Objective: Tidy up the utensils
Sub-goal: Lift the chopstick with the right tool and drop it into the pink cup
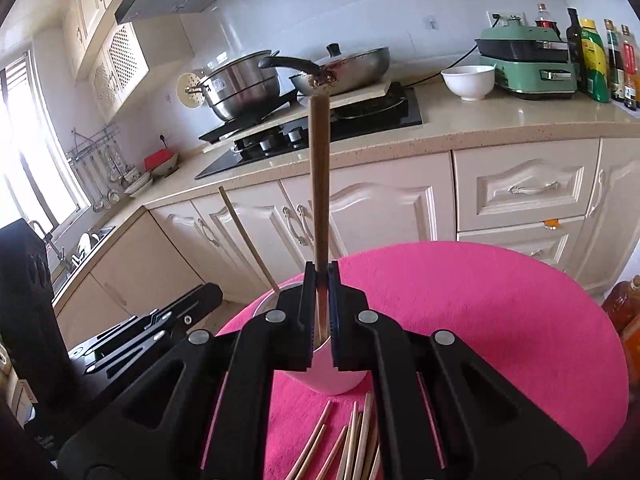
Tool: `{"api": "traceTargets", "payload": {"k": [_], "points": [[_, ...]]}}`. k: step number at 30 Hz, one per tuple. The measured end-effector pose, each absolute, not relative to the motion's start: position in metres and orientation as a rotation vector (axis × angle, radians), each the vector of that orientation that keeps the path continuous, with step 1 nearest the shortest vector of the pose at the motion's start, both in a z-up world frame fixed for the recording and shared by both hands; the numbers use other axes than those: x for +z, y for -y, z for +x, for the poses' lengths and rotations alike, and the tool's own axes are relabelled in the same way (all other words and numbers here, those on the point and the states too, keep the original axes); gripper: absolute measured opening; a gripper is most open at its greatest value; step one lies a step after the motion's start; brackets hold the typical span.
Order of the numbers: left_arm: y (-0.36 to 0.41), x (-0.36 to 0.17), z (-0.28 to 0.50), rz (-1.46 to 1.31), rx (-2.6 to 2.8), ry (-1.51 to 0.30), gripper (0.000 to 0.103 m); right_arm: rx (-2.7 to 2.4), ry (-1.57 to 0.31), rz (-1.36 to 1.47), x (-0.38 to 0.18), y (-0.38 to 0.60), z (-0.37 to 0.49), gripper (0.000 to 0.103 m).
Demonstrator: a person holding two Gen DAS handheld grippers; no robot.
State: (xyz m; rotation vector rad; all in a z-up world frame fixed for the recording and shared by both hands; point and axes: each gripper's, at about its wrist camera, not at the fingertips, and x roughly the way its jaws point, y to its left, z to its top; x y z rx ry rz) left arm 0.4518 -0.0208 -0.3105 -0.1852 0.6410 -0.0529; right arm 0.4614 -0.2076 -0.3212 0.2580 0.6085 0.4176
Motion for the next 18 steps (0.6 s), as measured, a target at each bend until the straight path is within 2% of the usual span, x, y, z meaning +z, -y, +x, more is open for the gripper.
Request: {"api": "traceTargets", "payload": {"k": [1, 2, 5, 7, 9, 18], "points": [[0.019, -0.312, 0.450, -0.187, -0.052, -0.659, 0.017, 0.420, -0.620, 0.258, -0.322, 0.207, 0.461, 0.007], [0.018, -0.313, 0.448, -0.192, -0.051, -0.678, 0.029, 0.419, -0.629, 0.262, -0.323, 0.207, 0.461, 0.007], [0.011, -0.318, 0.439, -0.208, -0.052, -0.732, 0.031, 0.417, -0.643, 0.273, -0.322, 0.208, 0.458, 0.011], [0.010, -0.323, 0.434, -0.201, -0.052, -0.772, 0.032, 0.411, -0.634, 0.266, -0.318, 0.208, 0.453, 0.021], [0.007, -0.330, 0.427, -0.202, -0.059, -0.816, 0.032, 0.412, -0.606, 0.251, -0.310, 0.209, 0.446, 0.054], [0.017, -0.381, 0.403, -0.166, -0.145, -1.073, 0.032, 0.354, -0.562, 0.187, -0.291, 0.234, 0.410, 0.055]]}}
